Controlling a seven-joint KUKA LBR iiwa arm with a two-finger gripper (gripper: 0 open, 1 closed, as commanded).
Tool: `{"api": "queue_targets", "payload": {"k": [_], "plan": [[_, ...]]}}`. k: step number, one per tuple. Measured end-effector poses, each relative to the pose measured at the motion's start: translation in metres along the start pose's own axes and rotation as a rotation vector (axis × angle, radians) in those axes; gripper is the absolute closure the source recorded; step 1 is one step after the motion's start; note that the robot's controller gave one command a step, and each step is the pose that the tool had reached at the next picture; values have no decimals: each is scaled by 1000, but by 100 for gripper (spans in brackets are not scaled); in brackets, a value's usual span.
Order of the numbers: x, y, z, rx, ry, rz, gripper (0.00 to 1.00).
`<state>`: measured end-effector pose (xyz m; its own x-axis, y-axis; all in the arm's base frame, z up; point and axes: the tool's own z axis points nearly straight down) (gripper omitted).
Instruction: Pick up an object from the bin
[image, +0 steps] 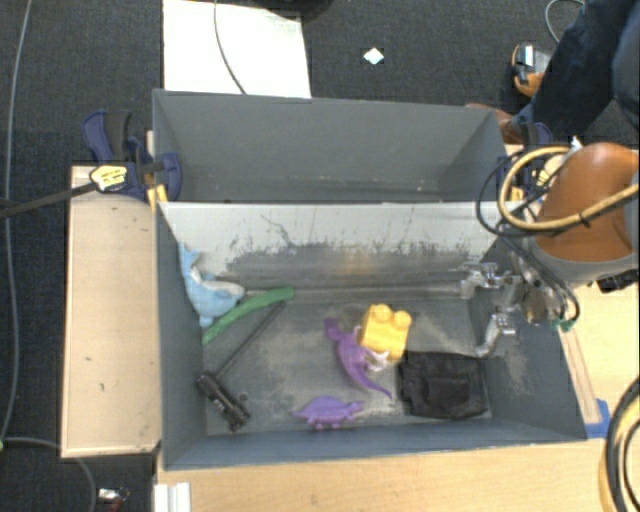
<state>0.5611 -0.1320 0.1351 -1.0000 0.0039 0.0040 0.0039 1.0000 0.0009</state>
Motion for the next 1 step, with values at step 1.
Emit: {"api": "queue_targets", "payload": {"k": [1], "plan": [[-2,0,-4,2,-7,-6,0]]}}
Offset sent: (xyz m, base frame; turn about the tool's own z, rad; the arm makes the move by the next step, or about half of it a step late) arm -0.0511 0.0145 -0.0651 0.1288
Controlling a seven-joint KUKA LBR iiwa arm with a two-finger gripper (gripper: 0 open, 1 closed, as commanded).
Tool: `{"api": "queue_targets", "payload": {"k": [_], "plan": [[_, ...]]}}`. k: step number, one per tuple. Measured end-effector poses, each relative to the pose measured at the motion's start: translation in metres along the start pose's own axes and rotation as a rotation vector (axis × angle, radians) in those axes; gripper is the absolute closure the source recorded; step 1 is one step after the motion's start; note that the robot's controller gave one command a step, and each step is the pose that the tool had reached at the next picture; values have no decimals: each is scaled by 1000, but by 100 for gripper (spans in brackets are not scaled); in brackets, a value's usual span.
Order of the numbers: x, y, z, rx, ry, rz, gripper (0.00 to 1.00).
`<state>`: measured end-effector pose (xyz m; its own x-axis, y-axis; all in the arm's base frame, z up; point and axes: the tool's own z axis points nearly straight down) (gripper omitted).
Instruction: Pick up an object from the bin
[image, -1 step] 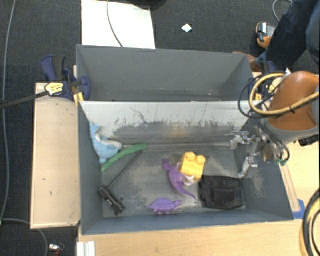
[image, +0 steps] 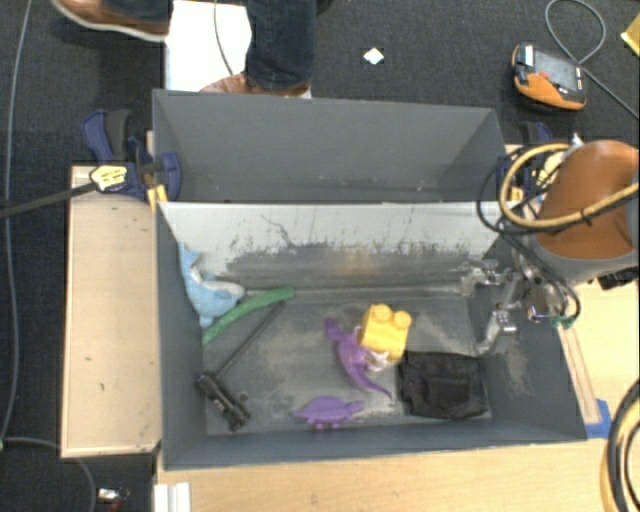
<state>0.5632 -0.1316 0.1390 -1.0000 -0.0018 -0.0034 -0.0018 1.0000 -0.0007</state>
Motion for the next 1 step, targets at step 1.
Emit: {"api": "queue_targets", "payload": {"k": [1], "plan": [[53,14,69,0,0,133,0]]}}
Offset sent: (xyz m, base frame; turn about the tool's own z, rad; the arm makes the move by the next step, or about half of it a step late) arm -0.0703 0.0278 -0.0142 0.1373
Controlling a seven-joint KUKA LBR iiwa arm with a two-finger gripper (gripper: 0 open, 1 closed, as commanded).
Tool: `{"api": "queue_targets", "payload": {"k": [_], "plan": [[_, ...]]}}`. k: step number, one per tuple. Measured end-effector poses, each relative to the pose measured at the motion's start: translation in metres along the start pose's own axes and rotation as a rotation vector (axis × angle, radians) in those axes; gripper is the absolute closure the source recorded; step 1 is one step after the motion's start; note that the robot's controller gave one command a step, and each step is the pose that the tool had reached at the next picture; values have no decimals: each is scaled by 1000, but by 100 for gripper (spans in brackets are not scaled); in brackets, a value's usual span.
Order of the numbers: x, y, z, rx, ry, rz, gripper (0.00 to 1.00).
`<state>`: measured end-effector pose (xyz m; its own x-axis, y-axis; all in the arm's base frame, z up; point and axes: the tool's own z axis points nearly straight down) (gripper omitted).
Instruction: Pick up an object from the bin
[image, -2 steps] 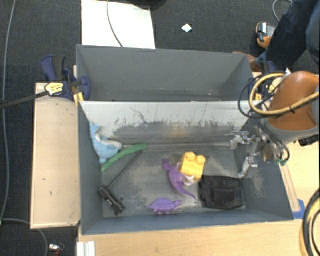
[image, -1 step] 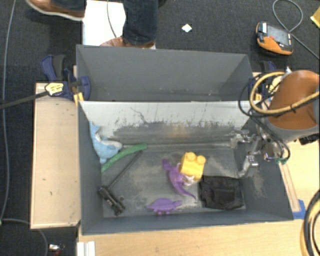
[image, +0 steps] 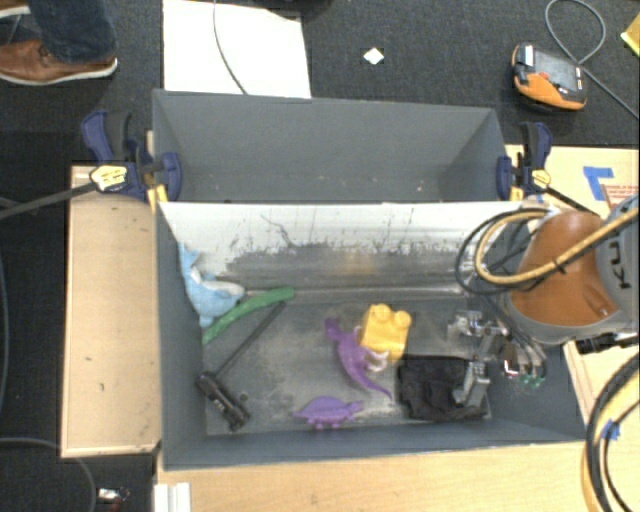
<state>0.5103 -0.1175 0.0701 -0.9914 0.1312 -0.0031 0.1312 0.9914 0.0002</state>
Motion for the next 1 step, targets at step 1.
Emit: {"api": "queue_targets", "payload": {"k": [1], "plan": [[18,11,-55,1,-15,1,0]]}}
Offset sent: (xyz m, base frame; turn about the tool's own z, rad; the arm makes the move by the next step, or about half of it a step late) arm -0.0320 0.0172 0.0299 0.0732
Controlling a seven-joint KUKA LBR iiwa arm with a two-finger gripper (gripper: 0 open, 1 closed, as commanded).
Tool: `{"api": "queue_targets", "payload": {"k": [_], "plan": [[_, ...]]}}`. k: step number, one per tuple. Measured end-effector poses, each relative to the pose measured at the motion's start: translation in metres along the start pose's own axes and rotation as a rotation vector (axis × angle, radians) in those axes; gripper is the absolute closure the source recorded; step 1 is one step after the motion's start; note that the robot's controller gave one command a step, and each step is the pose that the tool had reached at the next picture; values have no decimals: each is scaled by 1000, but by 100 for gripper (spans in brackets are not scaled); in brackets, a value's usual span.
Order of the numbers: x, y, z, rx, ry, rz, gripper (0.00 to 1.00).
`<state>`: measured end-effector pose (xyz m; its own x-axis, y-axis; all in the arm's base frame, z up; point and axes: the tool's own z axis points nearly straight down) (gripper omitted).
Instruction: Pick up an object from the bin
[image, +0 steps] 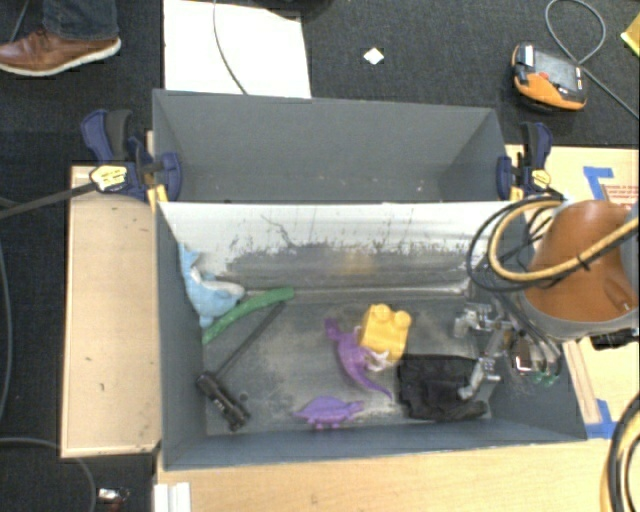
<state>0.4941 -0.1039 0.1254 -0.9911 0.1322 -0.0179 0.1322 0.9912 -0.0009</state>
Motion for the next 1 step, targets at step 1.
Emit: {"api": "queue_targets", "payload": {"k": [1], "plan": [[17,2,26,-1,18,71,0]]}}
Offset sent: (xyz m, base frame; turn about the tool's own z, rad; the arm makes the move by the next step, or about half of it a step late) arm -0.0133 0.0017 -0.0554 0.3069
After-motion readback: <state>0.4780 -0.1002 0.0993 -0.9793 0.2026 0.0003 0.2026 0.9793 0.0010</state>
